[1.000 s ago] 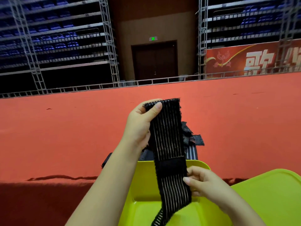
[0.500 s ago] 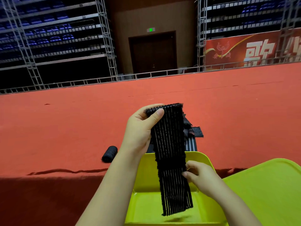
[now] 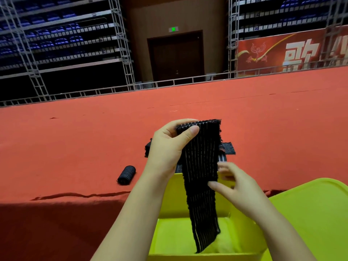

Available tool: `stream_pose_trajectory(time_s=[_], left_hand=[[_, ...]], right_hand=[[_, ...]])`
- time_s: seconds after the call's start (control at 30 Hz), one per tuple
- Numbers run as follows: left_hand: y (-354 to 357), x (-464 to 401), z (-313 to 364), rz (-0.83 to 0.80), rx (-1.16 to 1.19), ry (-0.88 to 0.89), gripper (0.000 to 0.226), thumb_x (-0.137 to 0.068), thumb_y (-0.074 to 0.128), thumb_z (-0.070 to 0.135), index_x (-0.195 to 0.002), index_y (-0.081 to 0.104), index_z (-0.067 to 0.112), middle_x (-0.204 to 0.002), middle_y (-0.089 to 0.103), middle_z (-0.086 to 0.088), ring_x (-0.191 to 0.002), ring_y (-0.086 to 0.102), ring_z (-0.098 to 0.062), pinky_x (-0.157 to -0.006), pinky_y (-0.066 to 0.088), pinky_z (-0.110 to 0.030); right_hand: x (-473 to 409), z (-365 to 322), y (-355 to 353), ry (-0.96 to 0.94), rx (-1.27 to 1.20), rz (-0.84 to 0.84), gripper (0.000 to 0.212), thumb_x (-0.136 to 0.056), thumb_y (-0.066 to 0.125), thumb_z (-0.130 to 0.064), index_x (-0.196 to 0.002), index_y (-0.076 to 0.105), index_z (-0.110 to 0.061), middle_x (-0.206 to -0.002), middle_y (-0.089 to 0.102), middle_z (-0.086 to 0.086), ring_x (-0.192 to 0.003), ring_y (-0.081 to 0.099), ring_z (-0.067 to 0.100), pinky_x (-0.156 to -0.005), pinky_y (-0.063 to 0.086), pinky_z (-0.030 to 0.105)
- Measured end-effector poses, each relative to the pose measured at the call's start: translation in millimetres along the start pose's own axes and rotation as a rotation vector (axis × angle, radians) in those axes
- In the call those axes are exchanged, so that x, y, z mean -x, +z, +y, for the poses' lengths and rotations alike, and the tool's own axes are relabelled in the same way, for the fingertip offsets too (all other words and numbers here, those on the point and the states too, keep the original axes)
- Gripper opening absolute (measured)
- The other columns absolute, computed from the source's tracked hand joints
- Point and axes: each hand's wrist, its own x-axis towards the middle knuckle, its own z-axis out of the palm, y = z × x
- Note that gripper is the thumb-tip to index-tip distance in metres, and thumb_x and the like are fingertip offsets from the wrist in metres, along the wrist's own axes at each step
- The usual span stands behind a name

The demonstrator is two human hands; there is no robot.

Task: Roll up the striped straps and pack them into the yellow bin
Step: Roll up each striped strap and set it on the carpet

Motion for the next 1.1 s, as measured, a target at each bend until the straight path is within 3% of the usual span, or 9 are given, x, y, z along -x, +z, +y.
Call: stream_pose_trajectory(time_s=[0.1,0.2,0.27,0.4,0.53,0.7,0.87,1.0,1.1], left_hand=[[4,6,-5,-0.038,0.005,-0.031,0.013,-0.075,0.072,0.008,-0.080,0.075,0.019,-0.083,0.073,-0.002,-0.079,0.068,-0.017,-0.072,0.056,-0.030],[5,17,-12,-0.076,0.034,-0.076,0.013,-0.068,0.072,0.017,-0.079,0.076,0.021,-0.084,0.074,-0.001,-0.079,0.069,-0.015,-0.068,0.054,-0.026],[1,24,-16,-0.083,0.046,-0.089,0.014,-0.067,0.071,0.016,-0.079,0.077,0.021,-0.085,0.074,-0.001,-0.083,0.068,-0.015,-0.072,0.054,-0.025],[-10,36,-24,-0.077,0.014,-0.127,0.016,-0.068,0.073,0.017,-0.083,0.078,0.022,-0.091,0.074,-0.003,-0.090,0.068,-0.019,-0.081,0.052,-0.031],[-16,46,-30,-0.106,-0.024,-0.152,0.015,-0.072,0.077,0.015,-0.084,0.079,0.025,-0.088,0.075,0.000,-0.088,0.068,-0.016,-0.078,0.053,-0.027],[-22,55,-32,-0.191,0.015,-0.206,0.025,-0.079,0.059,0.025,-0.094,0.078,0.030,-0.097,0.075,0.003,-0.093,0.068,-0.009,-0.076,0.054,-0.023],[-24,63,-37,-0.200,-0.038,-0.233,0.029,-0.086,0.052,0.038,-0.107,0.071,0.044,-0.112,0.071,0.005,-0.105,0.064,-0.012,-0.089,0.050,-0.037],[-24,65,-36,-0.205,-0.062,-0.236,0.030,-0.087,0.050,0.041,-0.110,0.069,0.046,-0.111,0.071,0.007,-0.104,0.064,-0.011,-0.085,0.051,-0.035],[-25,66,-36,-0.246,-0.083,-0.269,0.034,-0.087,0.044,0.044,-0.113,0.067,0.044,-0.110,0.072,0.006,-0.101,0.065,-0.012,-0.082,0.054,-0.035]], right_hand=[[0,-40,-15,-0.117,-0.487,0.051,0.048,-0.068,0.071,-0.037,-0.112,0.053,-0.038,-0.107,0.064,-0.013,-0.097,0.061,-0.005,-0.085,0.048,0.012],[-6,-58,-26,-0.196,-0.652,0.160,0.020,-0.084,0.066,-0.016,-0.100,0.064,-0.029,-0.091,0.072,-0.006,-0.084,0.066,0.006,-0.070,0.054,0.022],[-6,-58,-28,-0.195,-0.658,0.150,0.019,-0.087,0.063,-0.006,-0.092,0.066,-0.024,-0.082,0.071,-0.006,-0.077,0.064,0.009,-0.062,0.052,0.027],[-1,-49,-22,-0.170,-0.654,0.039,0.020,-0.086,0.062,-0.002,-0.097,0.067,-0.018,-0.084,0.071,-0.007,-0.076,0.063,0.005,-0.061,0.048,0.017],[5,-46,-17,-0.173,-0.604,0.014,0.019,-0.085,0.063,0.001,-0.089,0.070,-0.017,-0.077,0.071,-0.008,-0.068,0.060,0.001,-0.058,0.044,0.013],[10,-43,-15,-0.170,-0.643,0.063,0.022,-0.082,0.064,0.006,-0.081,0.069,-0.015,-0.072,0.070,-0.008,-0.067,0.062,0.002,-0.061,0.046,0.014],[13,-42,-12,-0.134,-0.621,0.032,0.021,-0.084,0.062,0.004,-0.083,0.068,-0.017,-0.071,0.069,-0.009,-0.066,0.060,0.002,-0.056,0.048,0.016],[18,-45,-16,-0.115,-0.612,-0.040,0.021,-0.086,0.061,-0.004,-0.095,0.070,-0.020,-0.078,0.072,-0.009,-0.070,0.063,0.000,-0.057,0.050,0.015],[18,-46,-17,-0.156,-0.586,0.019,0.019,-0.084,0.063,0.002,-0.086,0.071,-0.015,-0.073,0.073,-0.010,-0.067,0.064,-0.002,-0.059,0.045,0.009]])
